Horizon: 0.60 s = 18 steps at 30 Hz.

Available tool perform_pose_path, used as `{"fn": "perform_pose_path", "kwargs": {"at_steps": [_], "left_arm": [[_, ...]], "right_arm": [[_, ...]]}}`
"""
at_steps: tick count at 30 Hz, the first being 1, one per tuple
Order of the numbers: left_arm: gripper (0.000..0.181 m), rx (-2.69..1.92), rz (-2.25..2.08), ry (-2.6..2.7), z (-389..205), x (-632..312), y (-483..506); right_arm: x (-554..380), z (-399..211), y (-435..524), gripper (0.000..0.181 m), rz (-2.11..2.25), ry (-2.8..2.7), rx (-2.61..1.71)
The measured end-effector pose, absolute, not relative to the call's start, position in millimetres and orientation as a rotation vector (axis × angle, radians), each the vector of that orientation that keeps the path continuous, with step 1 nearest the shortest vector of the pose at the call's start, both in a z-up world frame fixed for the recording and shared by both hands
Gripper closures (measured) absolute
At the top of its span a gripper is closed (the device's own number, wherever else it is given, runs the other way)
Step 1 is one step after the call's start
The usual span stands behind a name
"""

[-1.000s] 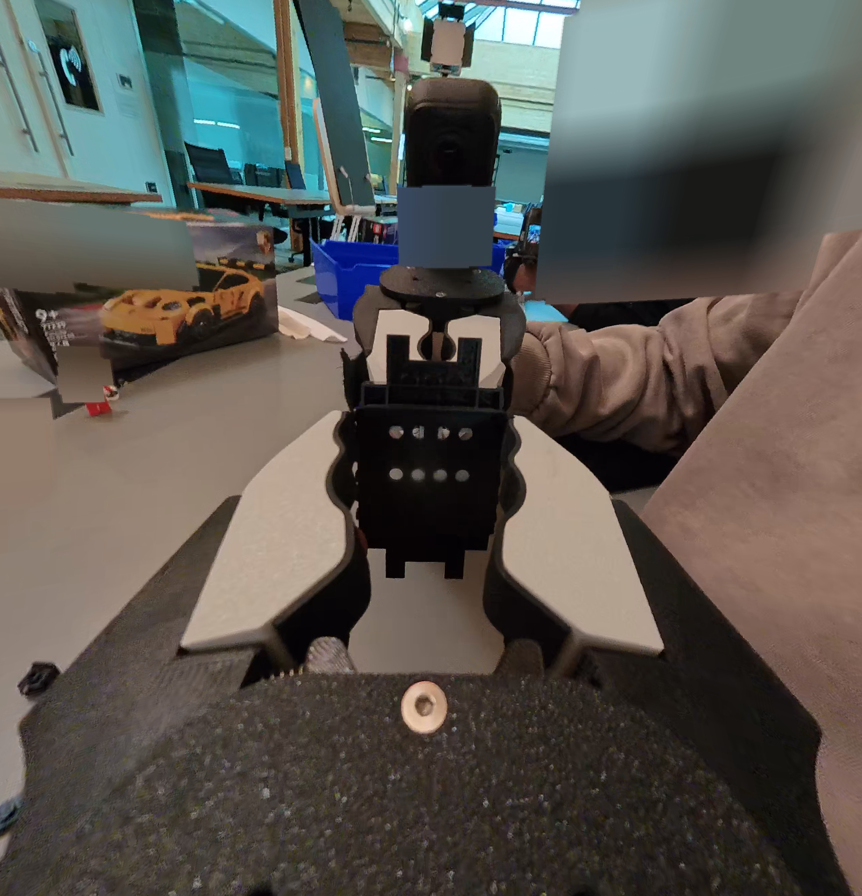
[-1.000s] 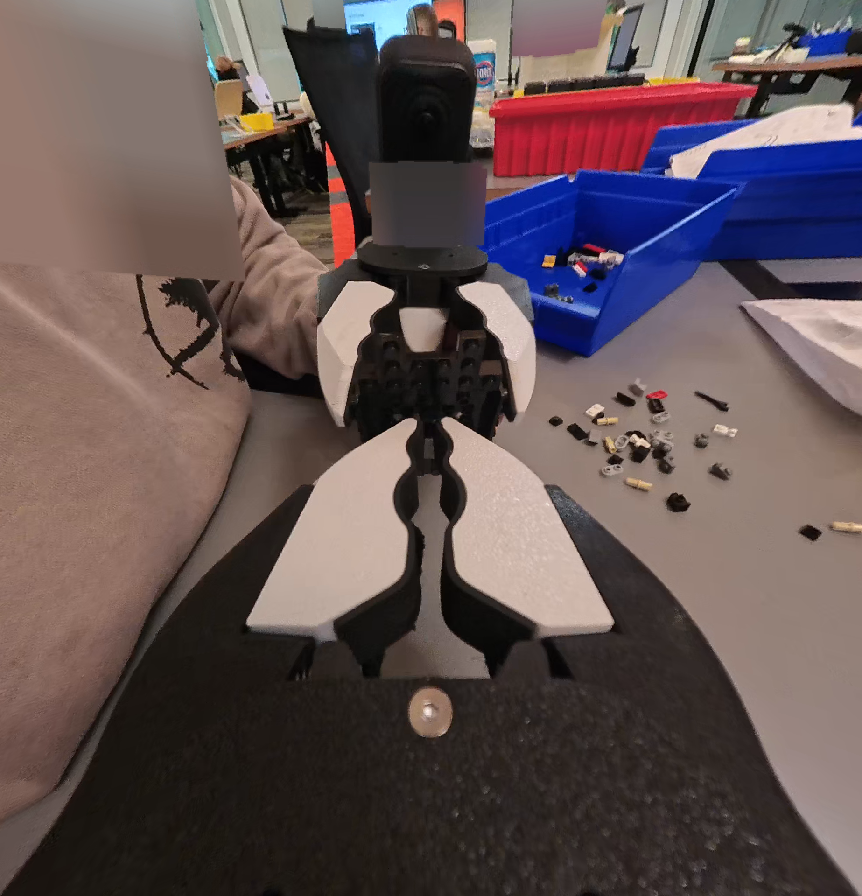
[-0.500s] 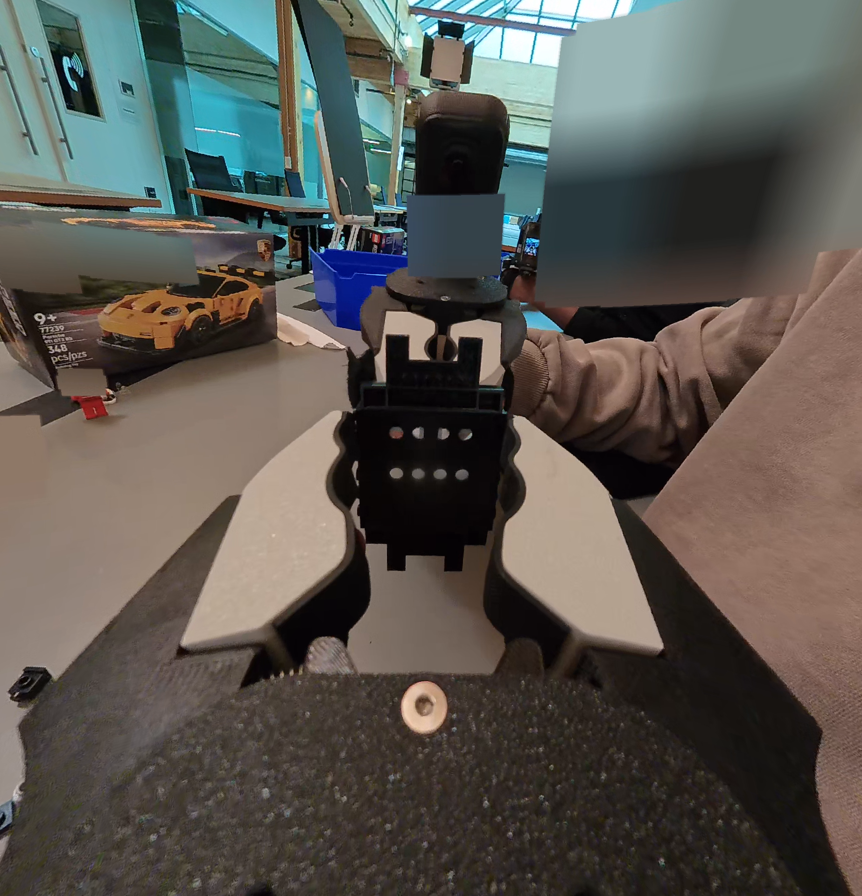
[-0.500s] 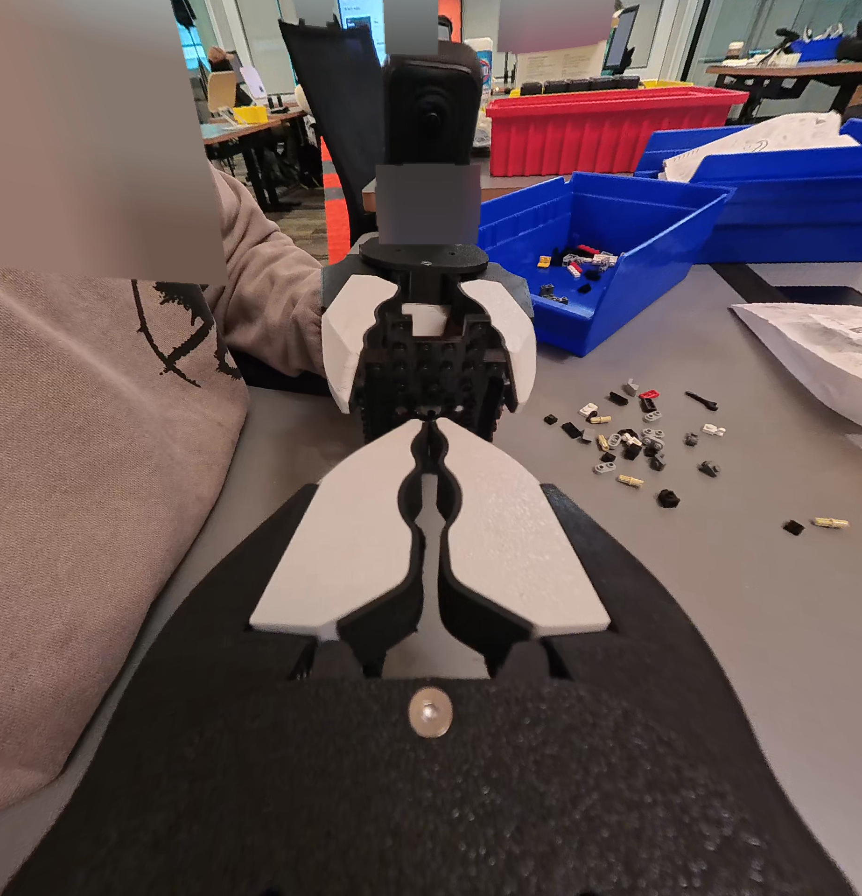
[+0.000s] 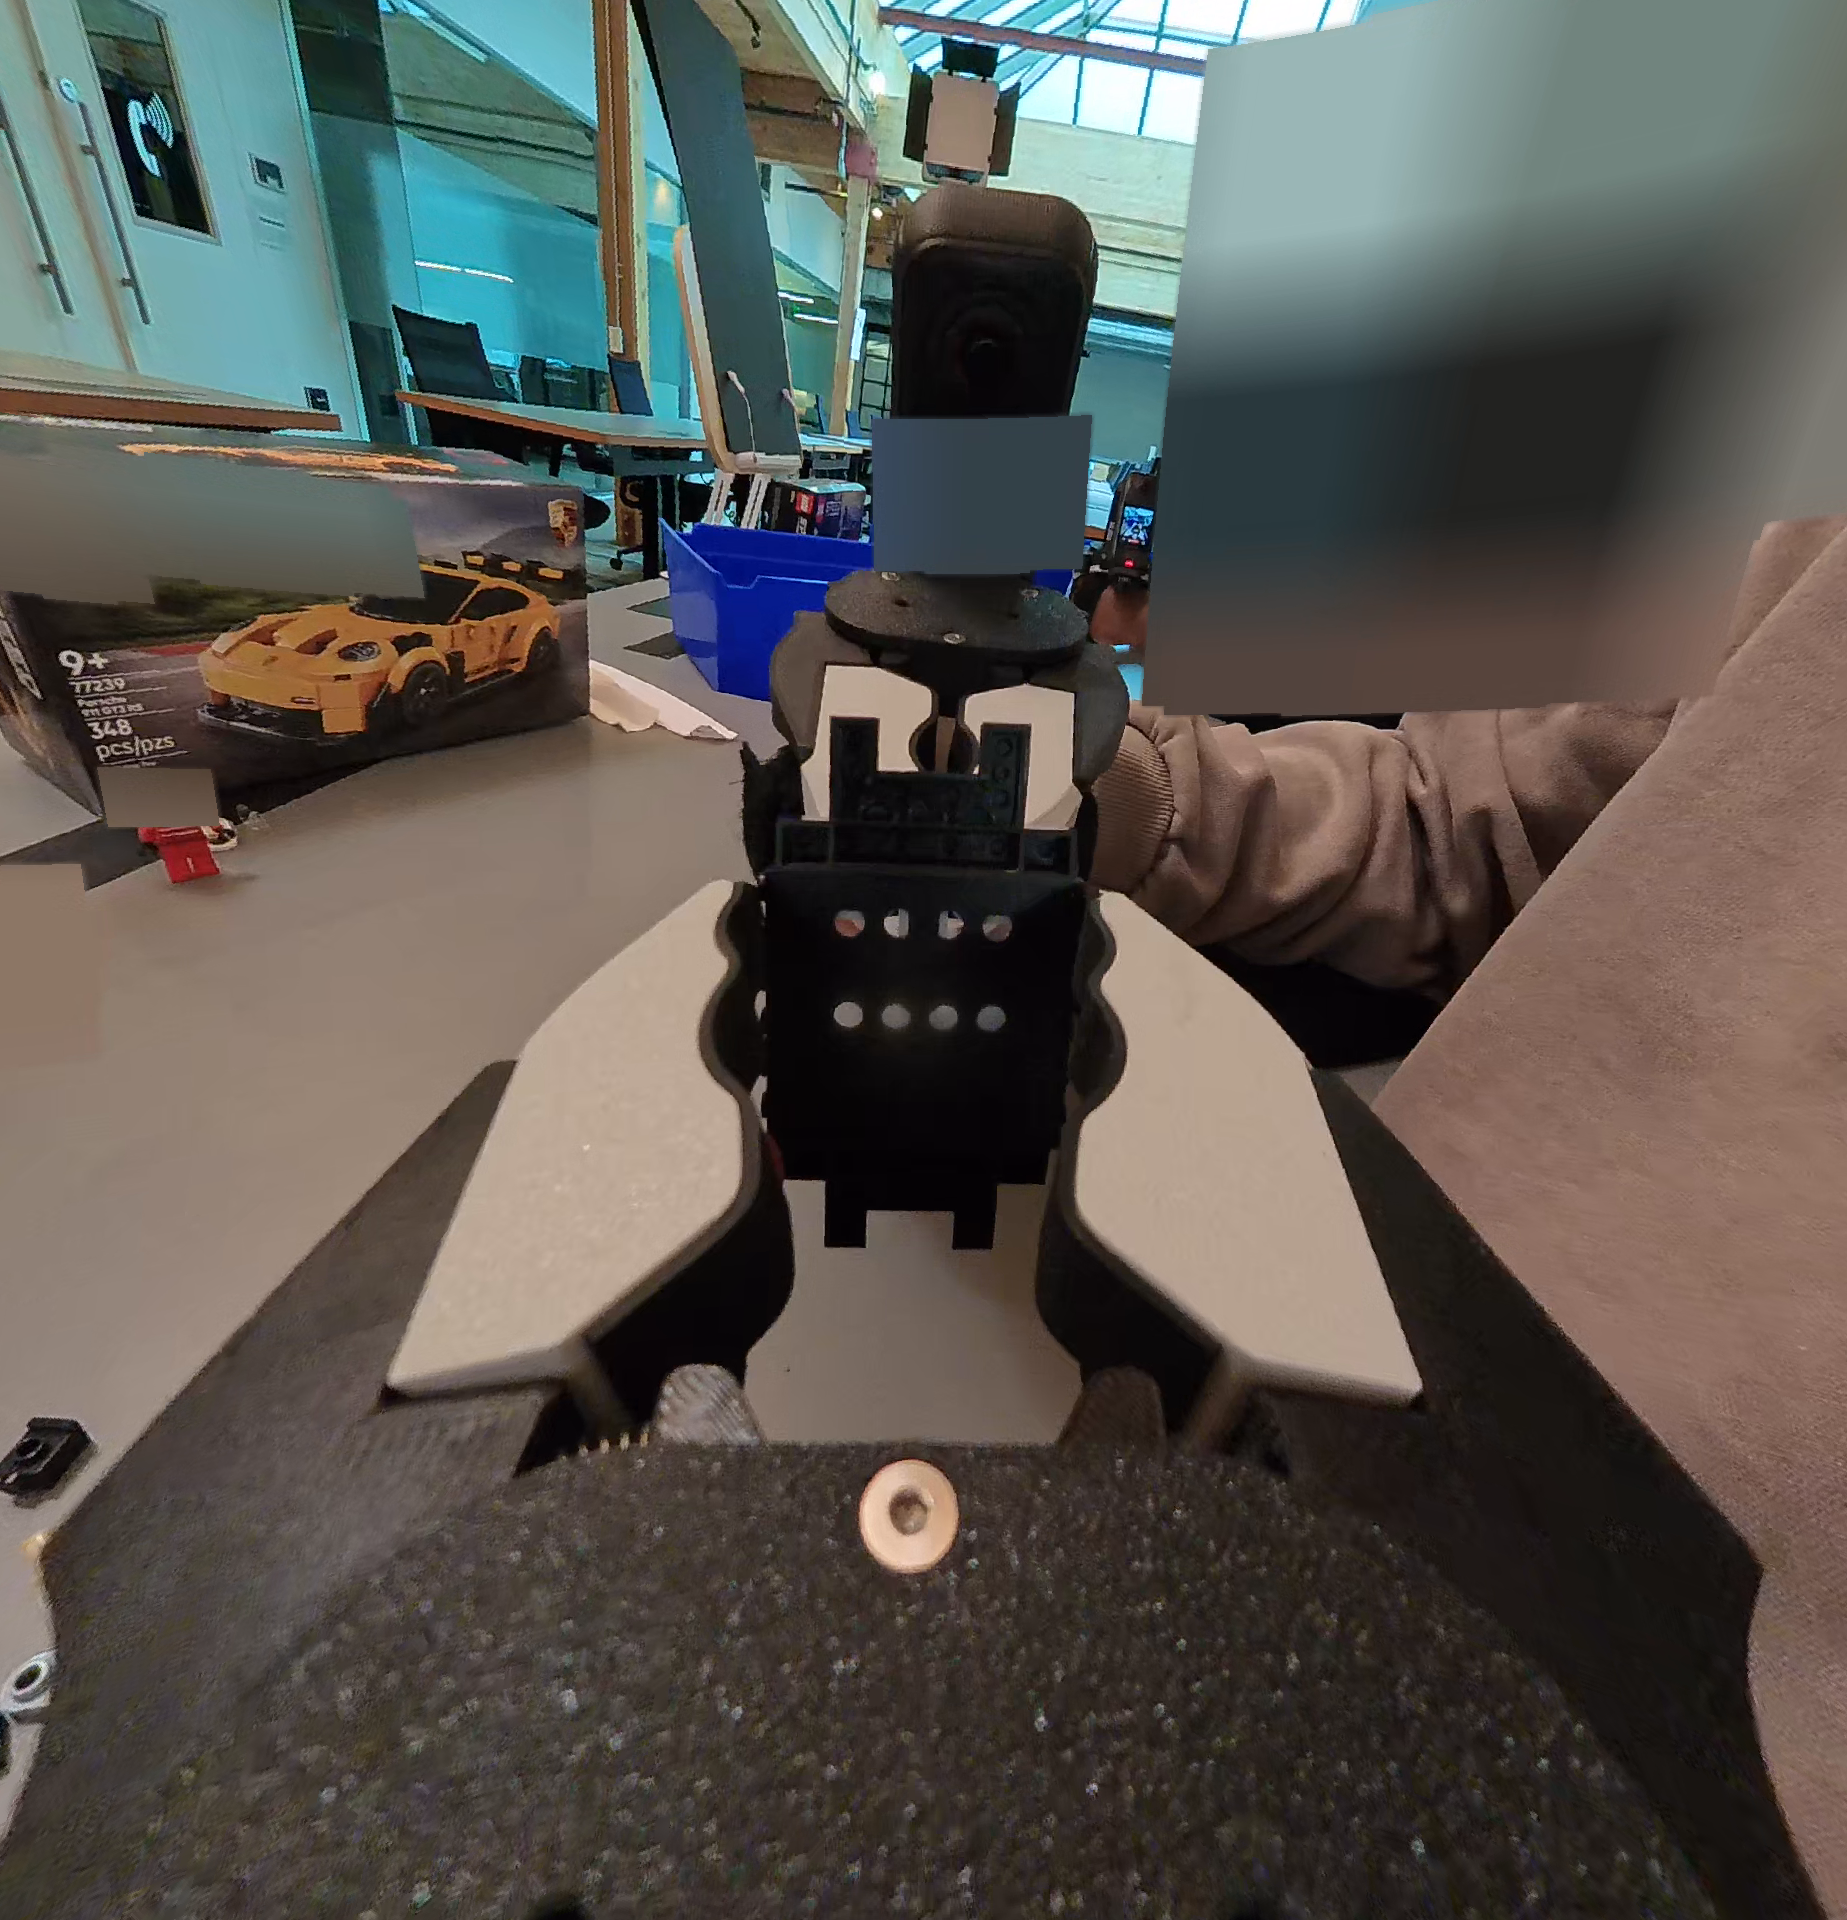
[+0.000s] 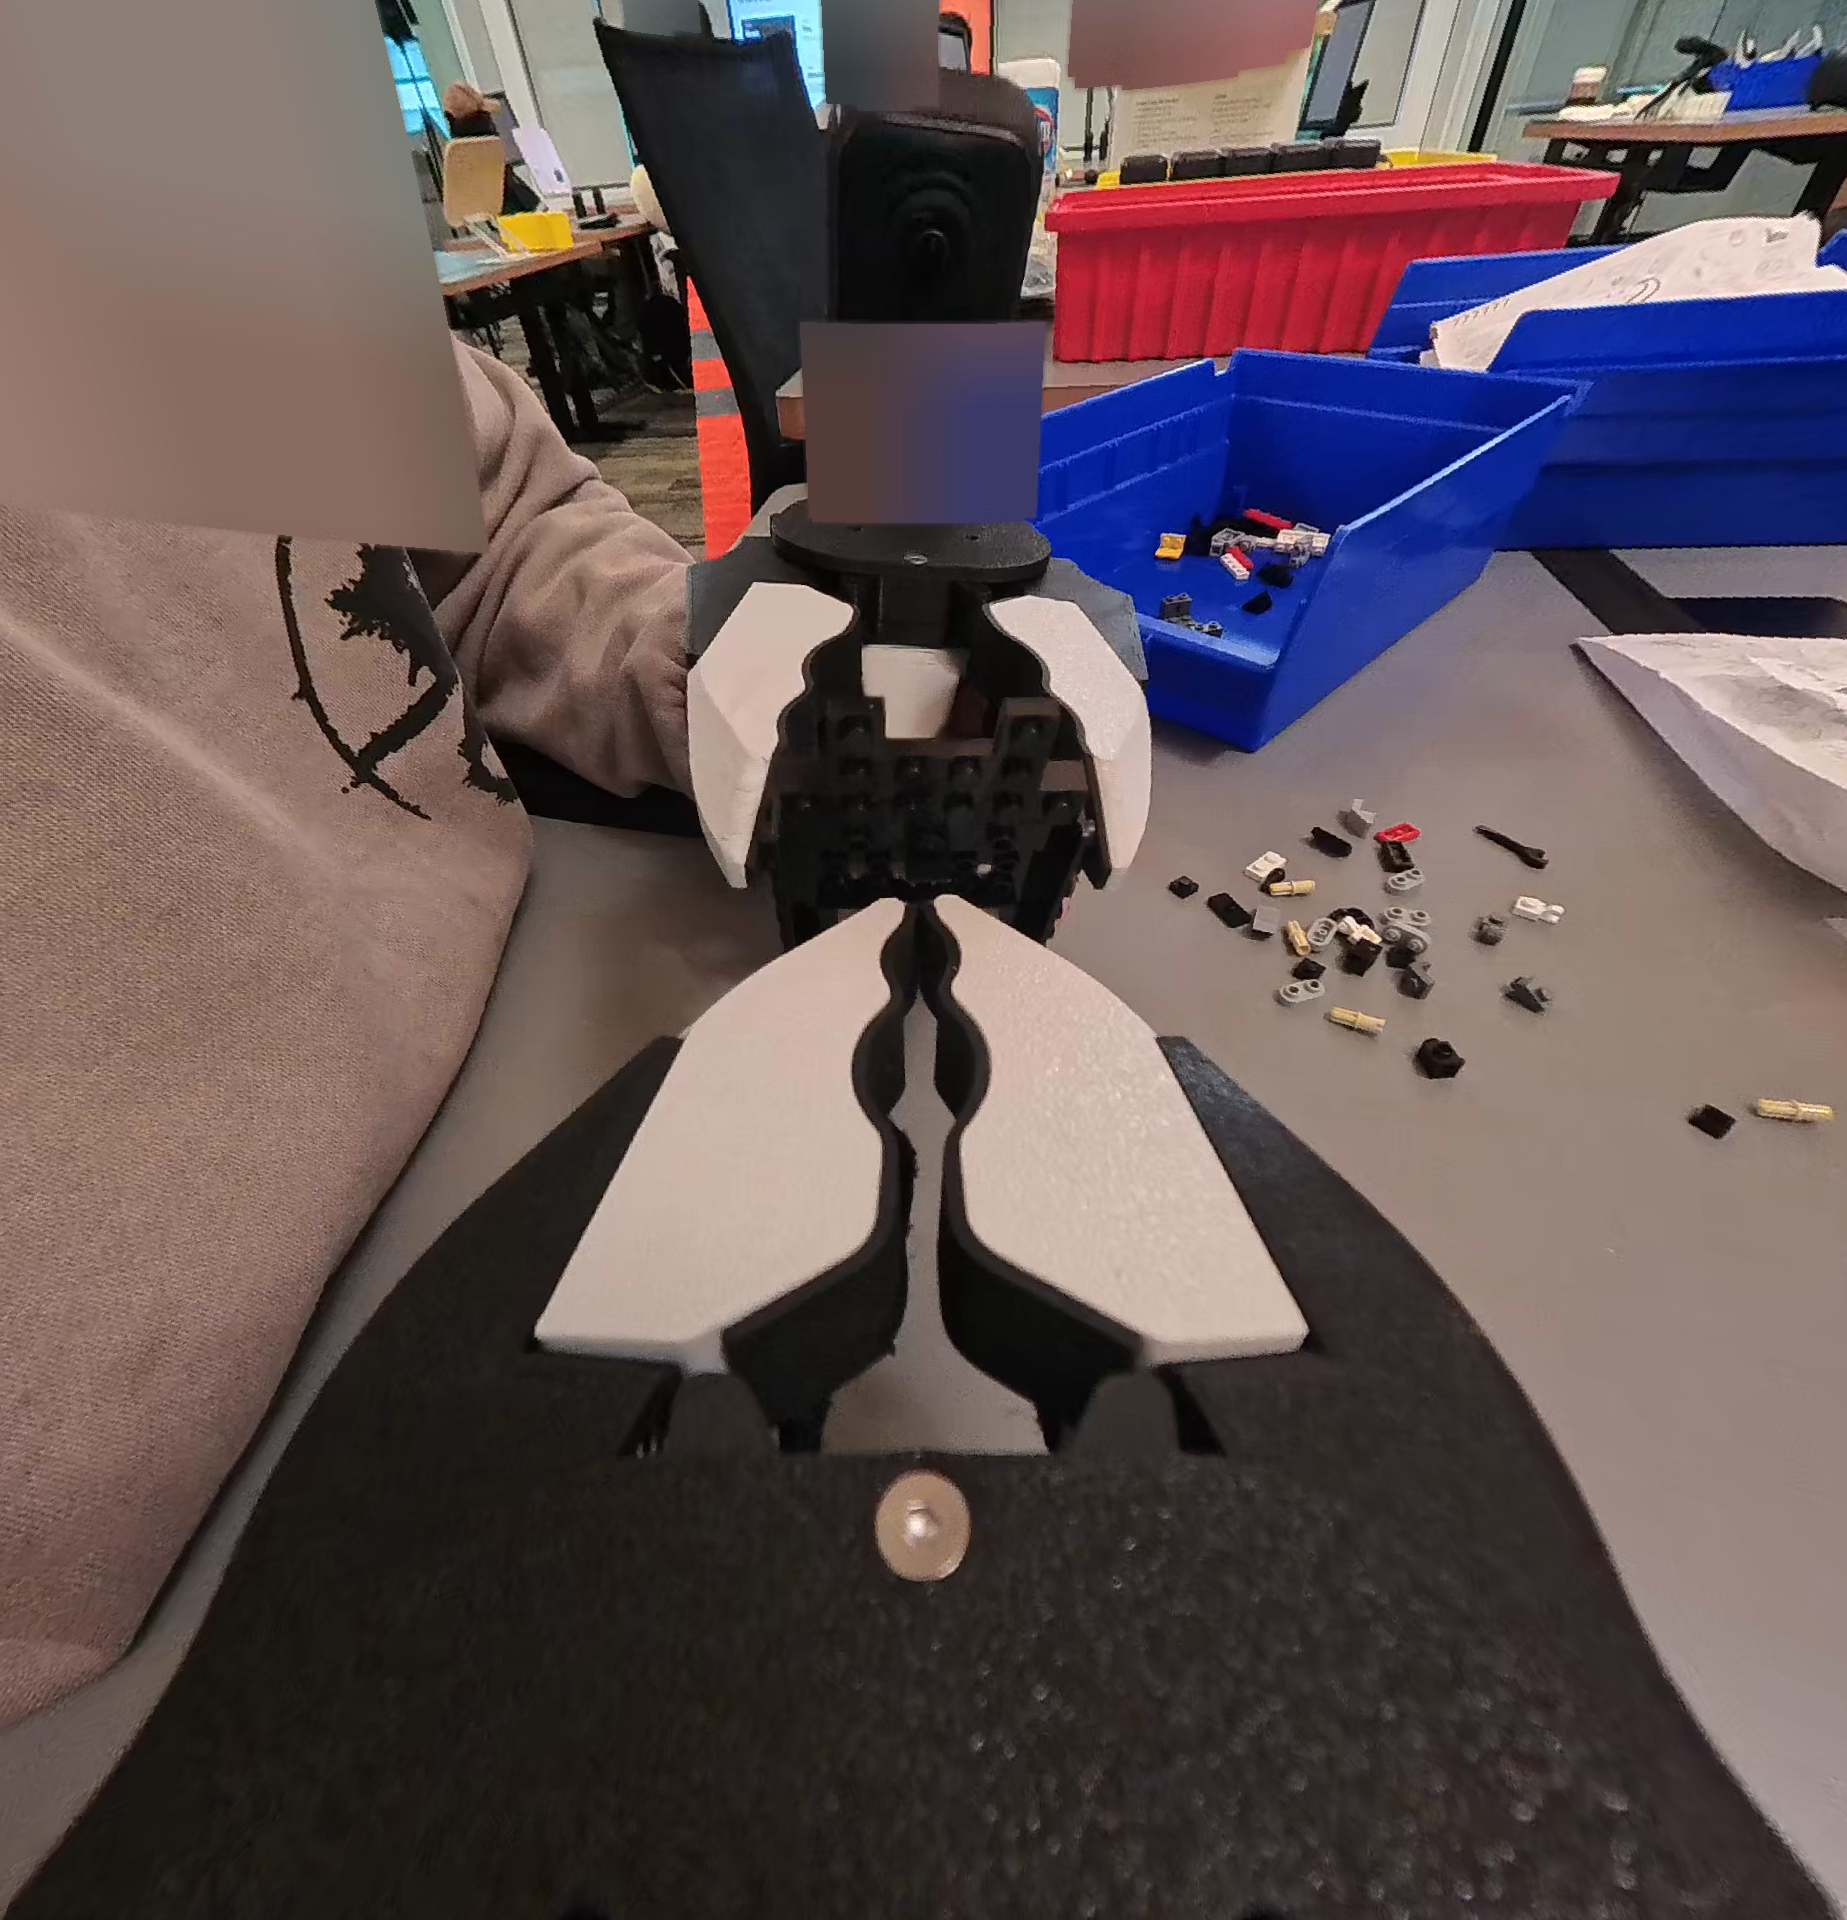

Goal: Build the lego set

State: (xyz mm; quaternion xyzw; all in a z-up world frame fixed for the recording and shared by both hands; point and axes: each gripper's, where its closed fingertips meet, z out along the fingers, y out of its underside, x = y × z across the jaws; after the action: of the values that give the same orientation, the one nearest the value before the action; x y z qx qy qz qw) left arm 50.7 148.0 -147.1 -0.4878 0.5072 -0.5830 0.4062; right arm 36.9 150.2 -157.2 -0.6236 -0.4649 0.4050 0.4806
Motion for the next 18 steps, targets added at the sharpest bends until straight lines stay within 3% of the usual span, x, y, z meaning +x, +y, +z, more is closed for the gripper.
{"fn": "perform_pose_path", "kwargs": {"at_steps": [4, 10, 13, 15, 16, 18], "left_arm": [[0.123, -1.228, -1.495, 1.249, -143, 50, 151], [0.123, -1.235, -1.565, 1.15, -135, 45, 161], [0.123, -1.215, -1.623, 1.09, -127, 43, 163], [0.123, -1.201, -1.66, 1.054, -123, 42, 163], [0.123, -1.203, -1.659, 1.044, -122, 42, 164], [0.123, -1.208, -1.651, 1.048, -124, 42, 165]], "right_arm": [[45, -152, 153, 0.178, 0.983, -1.102, -1.507], [53, -169, 157, 0.114, 0.989, -1.111, -1.604], [35, -183, 153, 0.097, 0.979, -1.162, -1.641], [24, -187, 153, 0.1, 0.985, -1.167, -1.641], [22, -186, 151, 0.111, 1.002, -1.176, -1.632], [23, -180, 148, 0.154, 1.005, -1.186, -1.575]]}}
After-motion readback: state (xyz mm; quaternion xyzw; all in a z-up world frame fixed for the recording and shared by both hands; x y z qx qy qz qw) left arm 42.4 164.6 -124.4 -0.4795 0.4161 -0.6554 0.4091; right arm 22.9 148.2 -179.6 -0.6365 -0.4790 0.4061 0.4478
